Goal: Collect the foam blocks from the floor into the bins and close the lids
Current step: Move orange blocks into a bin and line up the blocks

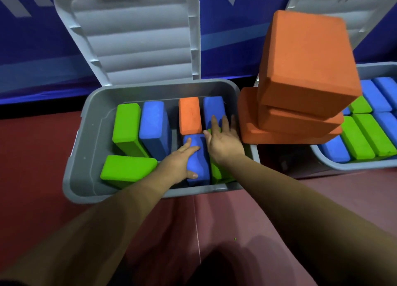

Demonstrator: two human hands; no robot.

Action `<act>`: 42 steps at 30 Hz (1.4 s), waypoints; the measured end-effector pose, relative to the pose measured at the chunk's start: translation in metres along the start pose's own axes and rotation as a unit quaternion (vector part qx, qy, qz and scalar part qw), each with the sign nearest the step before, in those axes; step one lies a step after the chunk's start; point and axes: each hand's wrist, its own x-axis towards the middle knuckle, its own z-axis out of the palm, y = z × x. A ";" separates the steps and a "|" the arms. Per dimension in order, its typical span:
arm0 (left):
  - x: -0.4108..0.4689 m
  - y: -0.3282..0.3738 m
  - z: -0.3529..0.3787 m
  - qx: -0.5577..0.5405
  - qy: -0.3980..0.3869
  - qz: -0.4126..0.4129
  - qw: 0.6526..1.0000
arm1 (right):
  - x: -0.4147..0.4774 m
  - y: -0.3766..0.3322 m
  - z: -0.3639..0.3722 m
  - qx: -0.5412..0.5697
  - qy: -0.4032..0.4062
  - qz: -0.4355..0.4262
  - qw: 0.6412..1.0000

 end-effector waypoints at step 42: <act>-0.079 -0.118 -0.093 0.063 -0.099 -0.270 0.956 | 0.010 -0.142 0.062 0.180 -0.126 -0.111 0.969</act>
